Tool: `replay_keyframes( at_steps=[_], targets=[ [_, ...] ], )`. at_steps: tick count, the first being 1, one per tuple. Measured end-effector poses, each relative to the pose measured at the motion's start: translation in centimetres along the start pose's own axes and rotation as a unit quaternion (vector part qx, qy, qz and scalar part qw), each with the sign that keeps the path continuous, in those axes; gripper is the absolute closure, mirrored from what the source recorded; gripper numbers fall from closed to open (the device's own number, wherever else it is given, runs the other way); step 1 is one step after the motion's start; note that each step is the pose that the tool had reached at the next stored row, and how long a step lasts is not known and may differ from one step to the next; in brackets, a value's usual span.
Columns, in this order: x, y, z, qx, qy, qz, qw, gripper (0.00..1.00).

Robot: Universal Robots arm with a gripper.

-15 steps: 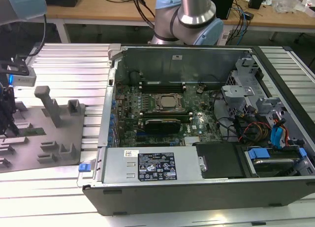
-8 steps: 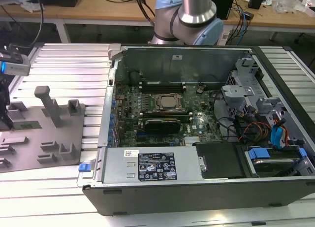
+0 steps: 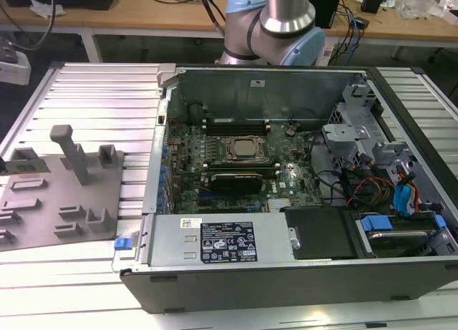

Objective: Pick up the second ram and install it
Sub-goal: 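Pick up the second ram and move it above second insertion slot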

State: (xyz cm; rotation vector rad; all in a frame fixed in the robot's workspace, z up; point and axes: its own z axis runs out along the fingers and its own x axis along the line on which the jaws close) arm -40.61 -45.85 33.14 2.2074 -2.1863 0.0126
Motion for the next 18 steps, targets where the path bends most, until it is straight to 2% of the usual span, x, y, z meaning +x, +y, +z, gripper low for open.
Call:
replay_keyframes(
  at_steps=[5,7,13,14,18],
  targets=[
    [-0.01,0.03,-2.00,-0.0001,0.0036,0.000,1.0000,0.86],
    [-0.02,0.07,-3.55,0.0000,0.0055,0.000,1.0000,0.86],
    [-0.01,0.12,-6.41,-0.0001,0.0079,0.000,1.0000,0.86],
    [0.00,0.14,-7.31,-0.0001,0.0083,0.000,1.0000,0.86],
    [0.01,-0.04,-7.44,-0.0002,0.0064,0.000,1.0000,0.86]
  ],
)
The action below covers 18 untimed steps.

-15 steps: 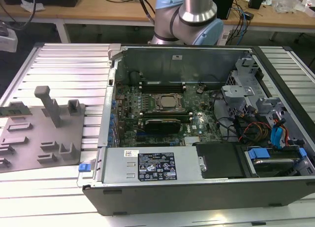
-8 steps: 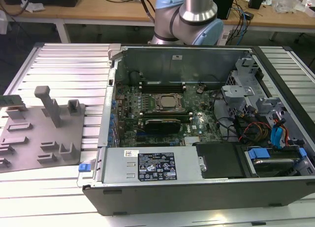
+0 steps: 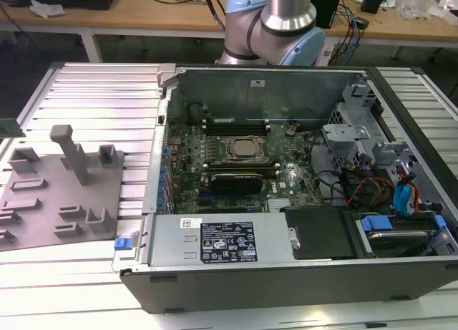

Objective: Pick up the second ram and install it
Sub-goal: 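Pick up the second ram and move it above second insertion slot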

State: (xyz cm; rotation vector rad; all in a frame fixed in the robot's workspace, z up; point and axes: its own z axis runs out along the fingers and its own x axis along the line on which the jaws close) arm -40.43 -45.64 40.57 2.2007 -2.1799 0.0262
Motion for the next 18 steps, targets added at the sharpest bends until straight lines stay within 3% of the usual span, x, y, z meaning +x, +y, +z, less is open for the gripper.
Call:
replay_keyframes(
  at_steps=[3,6,10,16,18],
  targets=[
    [-0.05,-0.47,0.03,0.0000,-0.0019,0.002,1.0000,0.86],
    [-0.15,-1.66,0.10,-0.0002,-0.0034,0.006,1.0000,0.86],
    [-0.16,-2.60,0.09,-0.0002,-0.0076,0.008,0.9999,0.86],
    [-0.14,-4.32,0.07,-0.0003,-0.0096,0.009,0.9999,0.86],
    [-0.12,-5.66,0.05,-0.0008,-0.0096,0.009,0.9999,0.86]
  ],
)
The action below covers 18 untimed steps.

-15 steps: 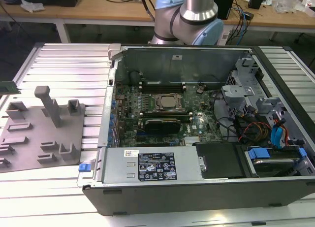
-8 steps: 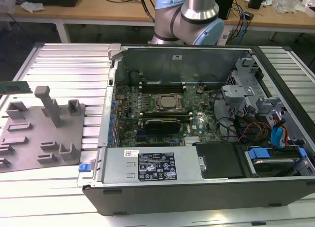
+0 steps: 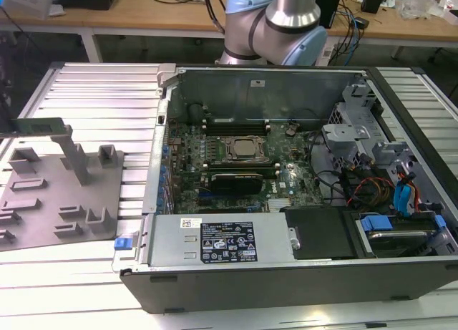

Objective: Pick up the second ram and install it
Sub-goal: 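Pick up the second ram and move it above second insertion slot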

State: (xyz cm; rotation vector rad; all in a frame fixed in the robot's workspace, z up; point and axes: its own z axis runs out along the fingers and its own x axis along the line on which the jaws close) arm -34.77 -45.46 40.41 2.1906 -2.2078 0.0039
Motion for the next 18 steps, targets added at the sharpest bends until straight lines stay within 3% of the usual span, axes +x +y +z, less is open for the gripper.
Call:
replay_keyframes(
  at_steps=[2,3,5,6,7,10,11,12,14,15,17,18],
  targets=[
    [-0.01,-0.64,0.00,0.0000,-0.0009,0.000,1.0000,0.86],
    [-0.01,-1.02,-0.01,-0.0002,-0.0055,0.000,1.0000,0.86],
    [-0.01,-1.12,-0.01,-0.0003,-0.0157,0.001,0.9999,0.86],
    [-0.01,-1.20,0.00,-0.0004,-0.0259,0.003,0.9997,0.86],
    [-0.02,-1.39,0.02,-0.0004,-0.0315,0.004,0.9995,0.86],
    [-0.03,-3.16,0.08,-0.0020,-0.0320,0.004,0.9995,0.86],
    [-0.04,-4.13,0.14,-0.0034,-0.0320,0.004,0.9995,0.86],
    [-0.06,-5.61,0.22,-0.0056,-0.0320,0.004,0.9995,0.86],
    [-0.06,-6.44,0.24,-0.0065,-0.0319,0.004,0.9995,0.86],
    [-0.07,-7.16,0.26,-0.0073,-0.0320,0.004,0.9995,0.86],
    [-0.08,-7.85,0.26,-0.0079,-0.0320,0.004,0.9995,0.86],
    [-0.08,-8.61,0.25,-0.0087,-0.0319,0.004,0.9994,0.86]
  ],
)
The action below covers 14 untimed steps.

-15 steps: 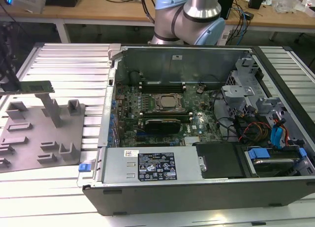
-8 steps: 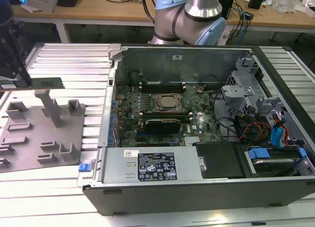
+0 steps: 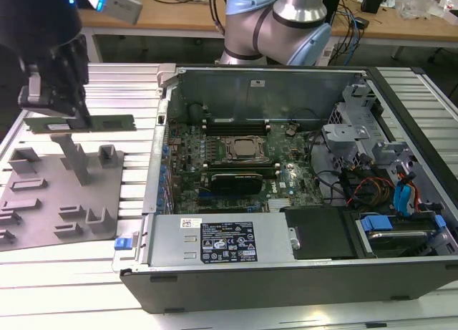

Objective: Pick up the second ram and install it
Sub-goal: 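Pick up the second ram and move it above second insertion slot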

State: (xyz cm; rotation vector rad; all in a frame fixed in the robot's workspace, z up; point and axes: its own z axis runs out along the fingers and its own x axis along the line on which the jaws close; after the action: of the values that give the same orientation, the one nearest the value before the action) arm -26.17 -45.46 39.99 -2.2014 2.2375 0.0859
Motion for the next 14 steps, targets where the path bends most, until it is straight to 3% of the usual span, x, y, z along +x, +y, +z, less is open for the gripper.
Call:
replay_keyframes(
  at_steps=[8,14],
  targets=[
    [-0.05,-2.58,-0.07,-0.0037,0.0000,0.000,1.0000,0.86],
    [-0.14,-6.24,-0.14,-0.0089,0.0001,0.000,1.0000,0.86]
  ],
)
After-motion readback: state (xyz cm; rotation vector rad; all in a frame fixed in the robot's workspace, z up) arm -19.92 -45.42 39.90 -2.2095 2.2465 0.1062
